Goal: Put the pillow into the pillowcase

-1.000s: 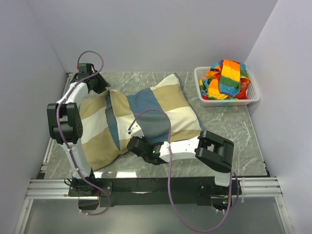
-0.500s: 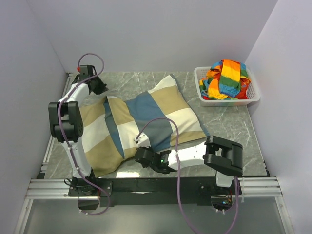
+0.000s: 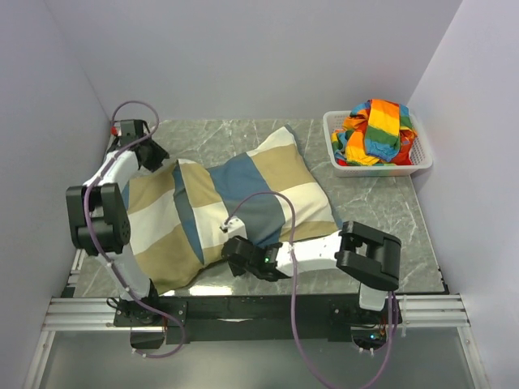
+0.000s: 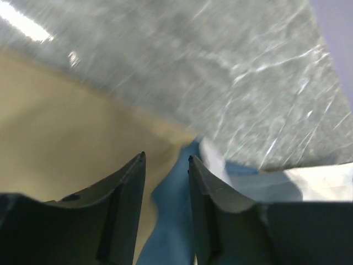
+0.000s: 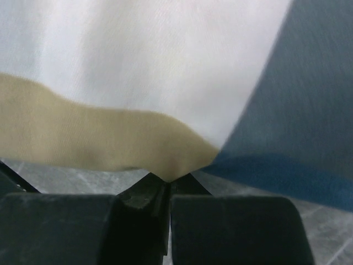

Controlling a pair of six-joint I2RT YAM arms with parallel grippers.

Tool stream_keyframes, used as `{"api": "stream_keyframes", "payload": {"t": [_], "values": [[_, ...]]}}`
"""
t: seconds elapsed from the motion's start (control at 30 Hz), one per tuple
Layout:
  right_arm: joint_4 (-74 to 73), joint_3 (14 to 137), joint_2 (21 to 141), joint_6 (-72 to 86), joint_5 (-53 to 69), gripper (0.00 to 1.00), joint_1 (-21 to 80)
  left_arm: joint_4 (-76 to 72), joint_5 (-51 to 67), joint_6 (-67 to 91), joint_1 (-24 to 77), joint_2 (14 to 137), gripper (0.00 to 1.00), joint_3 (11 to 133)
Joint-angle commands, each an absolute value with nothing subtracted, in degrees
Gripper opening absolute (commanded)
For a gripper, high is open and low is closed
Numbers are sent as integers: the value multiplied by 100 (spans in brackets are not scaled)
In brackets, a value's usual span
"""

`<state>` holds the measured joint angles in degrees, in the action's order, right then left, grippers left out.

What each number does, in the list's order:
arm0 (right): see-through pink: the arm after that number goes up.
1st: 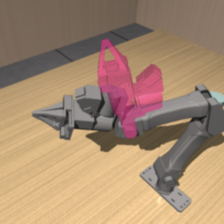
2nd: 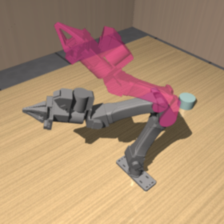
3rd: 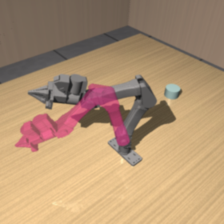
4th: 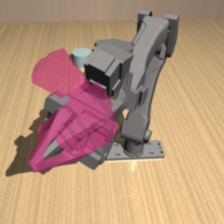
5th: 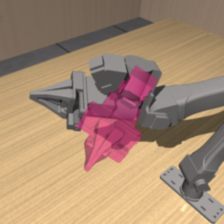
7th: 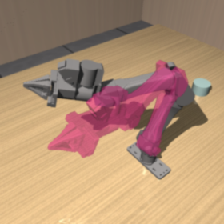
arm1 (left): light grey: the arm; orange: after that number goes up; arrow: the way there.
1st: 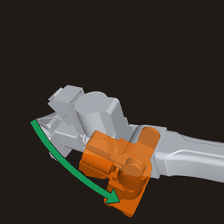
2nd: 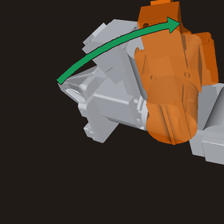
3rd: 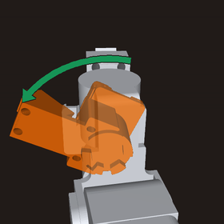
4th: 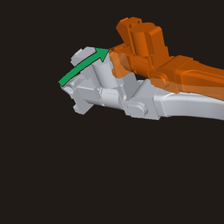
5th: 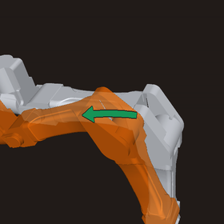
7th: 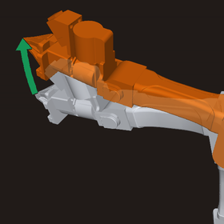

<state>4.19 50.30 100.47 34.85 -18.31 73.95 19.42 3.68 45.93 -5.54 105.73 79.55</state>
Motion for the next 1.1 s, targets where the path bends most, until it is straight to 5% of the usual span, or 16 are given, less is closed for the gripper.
{"api": "stream_keyframes", "payload": {"t": [0.0,0.33,0.53,0.7,0.8,1.07], "values": [[404,5878,10361,3340,-907,0,6971,1951,-246,4878,-554,9502,44,7384],[341,6928,10864,3295,263,0,6011,2417,-53,4878,-563,9160,17,7630],[378,6453,10688,3445,404,4,6442,2154,69,4799,-536,8448,39,6769],[-112,6029,9154,3376,-165,45,6258,2135,142,4466,-168,8095,61,6355],[-877,6248,8511,3147,-719,57,6188,2215,18,4369,139,7858,65,6136],[-1801,6346,7919,3068,-1361,62,4458,2549,-711,4026,966,8182,64,6258]]}}
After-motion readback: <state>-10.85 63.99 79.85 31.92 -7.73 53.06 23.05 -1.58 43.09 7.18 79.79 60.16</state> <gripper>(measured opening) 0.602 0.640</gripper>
